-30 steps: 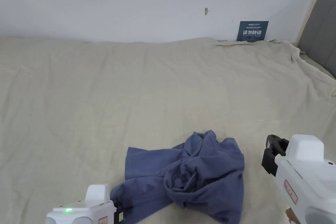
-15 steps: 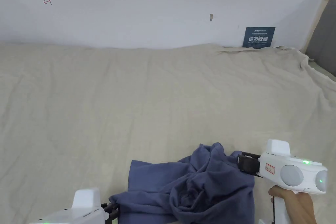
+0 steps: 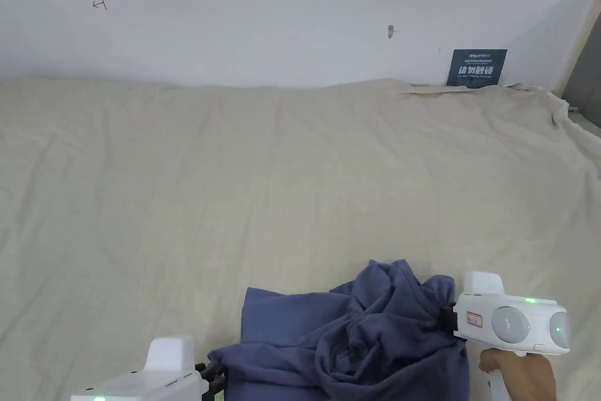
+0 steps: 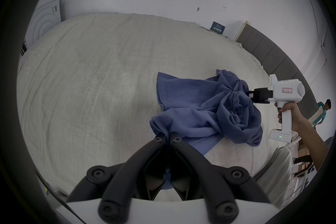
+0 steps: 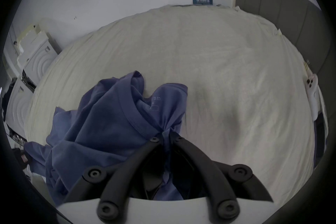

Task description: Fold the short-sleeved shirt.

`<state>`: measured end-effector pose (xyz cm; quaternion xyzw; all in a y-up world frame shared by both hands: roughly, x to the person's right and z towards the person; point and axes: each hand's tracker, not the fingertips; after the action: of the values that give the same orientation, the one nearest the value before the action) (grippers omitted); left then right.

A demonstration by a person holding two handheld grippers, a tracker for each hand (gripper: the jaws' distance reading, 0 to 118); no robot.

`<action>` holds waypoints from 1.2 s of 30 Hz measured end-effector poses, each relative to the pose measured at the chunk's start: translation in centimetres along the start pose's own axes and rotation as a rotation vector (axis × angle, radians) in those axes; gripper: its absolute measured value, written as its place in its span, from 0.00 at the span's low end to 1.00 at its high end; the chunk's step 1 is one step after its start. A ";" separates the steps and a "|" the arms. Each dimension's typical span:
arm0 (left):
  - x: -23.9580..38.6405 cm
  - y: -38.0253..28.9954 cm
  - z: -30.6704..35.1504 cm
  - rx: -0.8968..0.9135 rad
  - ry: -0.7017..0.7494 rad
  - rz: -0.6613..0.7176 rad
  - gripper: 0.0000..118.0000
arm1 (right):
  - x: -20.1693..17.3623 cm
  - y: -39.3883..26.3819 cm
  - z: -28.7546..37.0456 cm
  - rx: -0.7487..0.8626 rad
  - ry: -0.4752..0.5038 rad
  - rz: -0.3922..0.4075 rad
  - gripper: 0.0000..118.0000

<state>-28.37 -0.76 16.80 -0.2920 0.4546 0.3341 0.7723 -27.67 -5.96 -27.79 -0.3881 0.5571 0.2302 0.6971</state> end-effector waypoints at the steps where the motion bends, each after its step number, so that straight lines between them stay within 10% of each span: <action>1: 0.0 0.0 0.0 0.002 -0.003 0.002 0.00 | 0.1 0.1 0.5 0.011 -0.004 0.001 0.03; 21: -3.5 14.5 7.0 0.305 -0.004 0.065 0.00 | 3.4 8.8 22.6 0.407 0.078 -0.095 0.03; 36: -4.5 31.1 11.5 0.492 0.044 0.076 0.00 | 3.5 21.4 25.7 0.569 -0.007 -0.096 0.03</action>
<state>-48.50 25.68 21.10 -0.0851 0.5498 0.2355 0.7969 -27.44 26.82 -35.26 -0.2021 0.5779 0.0325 0.7900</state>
